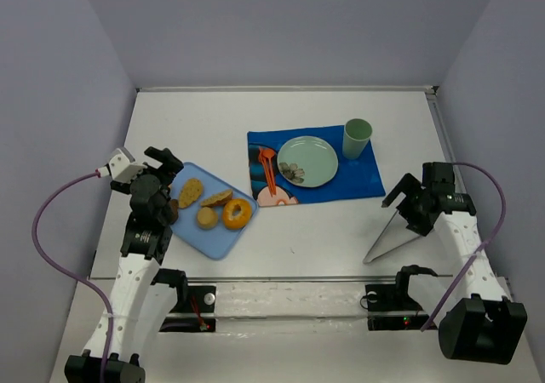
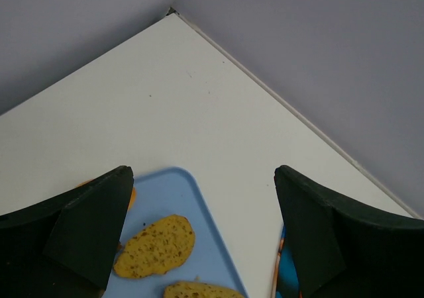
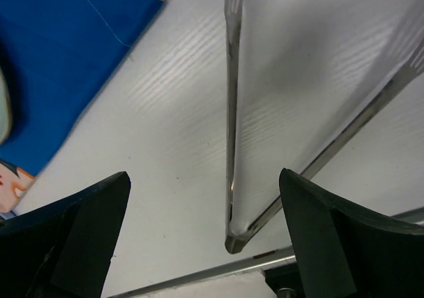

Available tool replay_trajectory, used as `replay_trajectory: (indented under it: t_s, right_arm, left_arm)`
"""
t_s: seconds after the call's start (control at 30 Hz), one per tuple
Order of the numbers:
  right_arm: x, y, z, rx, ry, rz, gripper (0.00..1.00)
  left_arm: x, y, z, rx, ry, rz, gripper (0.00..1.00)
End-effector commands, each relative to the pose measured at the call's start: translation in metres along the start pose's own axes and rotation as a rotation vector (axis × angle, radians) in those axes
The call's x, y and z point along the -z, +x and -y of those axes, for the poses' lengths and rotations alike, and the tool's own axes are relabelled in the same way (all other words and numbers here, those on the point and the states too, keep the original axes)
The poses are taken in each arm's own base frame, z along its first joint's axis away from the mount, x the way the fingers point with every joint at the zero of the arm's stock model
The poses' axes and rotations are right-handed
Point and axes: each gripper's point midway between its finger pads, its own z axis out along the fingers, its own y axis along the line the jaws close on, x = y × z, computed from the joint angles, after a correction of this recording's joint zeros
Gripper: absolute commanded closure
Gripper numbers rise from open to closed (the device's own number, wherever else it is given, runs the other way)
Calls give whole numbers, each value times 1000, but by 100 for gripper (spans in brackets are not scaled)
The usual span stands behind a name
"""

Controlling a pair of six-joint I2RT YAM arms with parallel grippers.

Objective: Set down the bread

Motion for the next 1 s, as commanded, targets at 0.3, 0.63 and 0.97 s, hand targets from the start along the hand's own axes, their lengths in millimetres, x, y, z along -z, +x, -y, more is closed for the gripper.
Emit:
replay_trajectory:
  t_s: [0.3,0.63,0.97]
  right_arm:
    - [9,33,41,-216,267,-115,0]
    - [-33,43,46,-229,310,-188,0]
    - [-62,52,63,-196,398,-227,16]
  left_arm:
    - [-3,-27,6,28,-25,74,1]
    - [-8,-23,8,25,-28,67,1]
    - [-8,-26,4,28,-48,81,1]
